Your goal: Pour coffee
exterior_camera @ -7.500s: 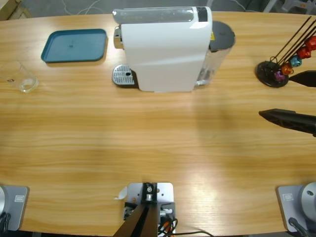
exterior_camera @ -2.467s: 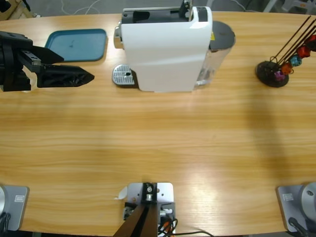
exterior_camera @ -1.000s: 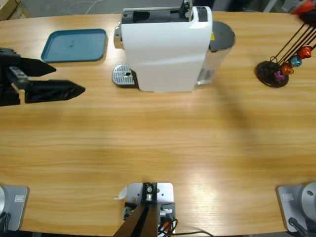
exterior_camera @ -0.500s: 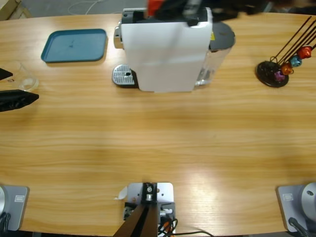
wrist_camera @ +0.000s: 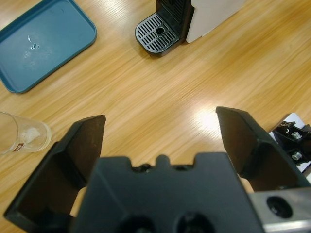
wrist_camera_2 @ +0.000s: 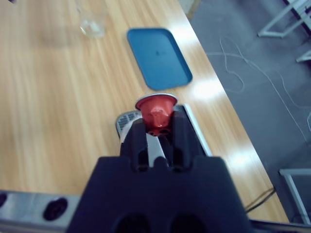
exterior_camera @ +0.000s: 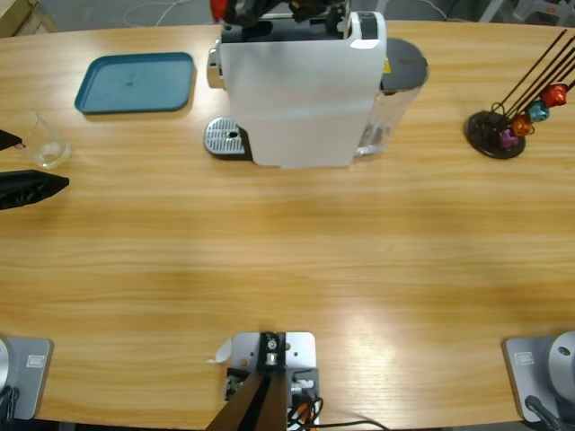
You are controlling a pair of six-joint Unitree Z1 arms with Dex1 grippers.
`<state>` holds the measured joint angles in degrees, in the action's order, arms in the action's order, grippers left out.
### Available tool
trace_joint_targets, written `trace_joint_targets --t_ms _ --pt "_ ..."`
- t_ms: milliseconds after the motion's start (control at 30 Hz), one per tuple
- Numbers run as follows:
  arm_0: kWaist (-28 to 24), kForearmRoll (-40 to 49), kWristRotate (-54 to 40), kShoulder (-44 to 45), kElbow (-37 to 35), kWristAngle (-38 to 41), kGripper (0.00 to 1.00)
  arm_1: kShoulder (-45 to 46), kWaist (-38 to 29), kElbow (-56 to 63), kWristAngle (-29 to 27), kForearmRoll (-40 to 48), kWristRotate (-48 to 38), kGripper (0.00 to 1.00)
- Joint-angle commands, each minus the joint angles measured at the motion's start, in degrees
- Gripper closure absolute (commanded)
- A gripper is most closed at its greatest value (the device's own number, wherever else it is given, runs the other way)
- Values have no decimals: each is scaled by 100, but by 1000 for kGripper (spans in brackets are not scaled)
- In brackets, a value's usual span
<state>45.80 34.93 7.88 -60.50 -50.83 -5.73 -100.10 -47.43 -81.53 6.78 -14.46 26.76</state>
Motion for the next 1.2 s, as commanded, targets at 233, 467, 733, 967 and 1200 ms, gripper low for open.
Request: trace_joint_targets --t_ms 233,467,733,967,1200 --pt "-50 66 -39 154 310 -60 0 -507 384 -151 -175 -224 189 1000" --pt "-54 58 -32 144 333 -60 0 -507 384 -117 -15 -232 214 1000" --pt "-52 33 -25 144 384 -60 0 -407 361 36 58 -338 302 1000" --pt "-52 15 -25 179 398 -60 0 -475 357 64 217 -336 321 1000" --pt "-52 14 -23 205 416 -60 0 -560 357 15 159 -336 302 1000"
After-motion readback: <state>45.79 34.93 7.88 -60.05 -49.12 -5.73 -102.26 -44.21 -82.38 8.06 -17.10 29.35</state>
